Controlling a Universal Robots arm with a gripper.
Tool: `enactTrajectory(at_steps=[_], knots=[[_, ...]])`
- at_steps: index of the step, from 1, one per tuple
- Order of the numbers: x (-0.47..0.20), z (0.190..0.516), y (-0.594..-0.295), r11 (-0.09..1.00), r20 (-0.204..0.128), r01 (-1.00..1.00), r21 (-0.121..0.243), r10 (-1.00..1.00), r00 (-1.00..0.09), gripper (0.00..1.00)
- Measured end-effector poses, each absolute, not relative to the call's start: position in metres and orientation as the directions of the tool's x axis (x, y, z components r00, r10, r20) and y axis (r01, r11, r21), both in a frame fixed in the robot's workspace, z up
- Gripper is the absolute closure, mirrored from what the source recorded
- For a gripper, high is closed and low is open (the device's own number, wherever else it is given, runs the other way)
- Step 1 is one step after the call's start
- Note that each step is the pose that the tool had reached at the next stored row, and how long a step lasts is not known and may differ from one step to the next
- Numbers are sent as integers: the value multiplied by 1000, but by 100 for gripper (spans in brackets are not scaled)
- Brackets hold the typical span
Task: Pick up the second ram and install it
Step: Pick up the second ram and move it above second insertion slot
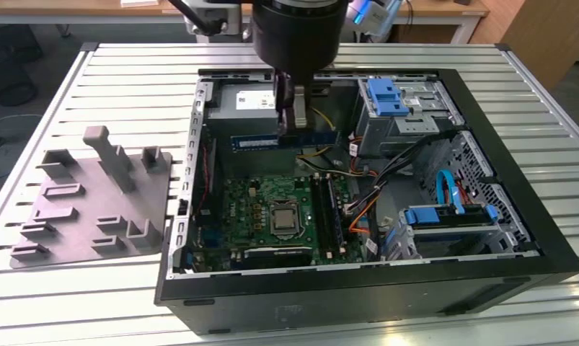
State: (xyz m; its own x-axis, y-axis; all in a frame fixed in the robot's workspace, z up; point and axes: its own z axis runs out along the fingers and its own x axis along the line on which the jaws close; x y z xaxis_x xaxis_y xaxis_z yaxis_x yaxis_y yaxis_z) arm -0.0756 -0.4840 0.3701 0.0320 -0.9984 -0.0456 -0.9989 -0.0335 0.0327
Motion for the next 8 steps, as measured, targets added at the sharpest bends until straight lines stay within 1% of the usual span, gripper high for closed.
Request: enactTrajectory(at_steps=[8], knots=[[-60, 367, -484, -34, -46, -999, 33, -998, 32, 86]])
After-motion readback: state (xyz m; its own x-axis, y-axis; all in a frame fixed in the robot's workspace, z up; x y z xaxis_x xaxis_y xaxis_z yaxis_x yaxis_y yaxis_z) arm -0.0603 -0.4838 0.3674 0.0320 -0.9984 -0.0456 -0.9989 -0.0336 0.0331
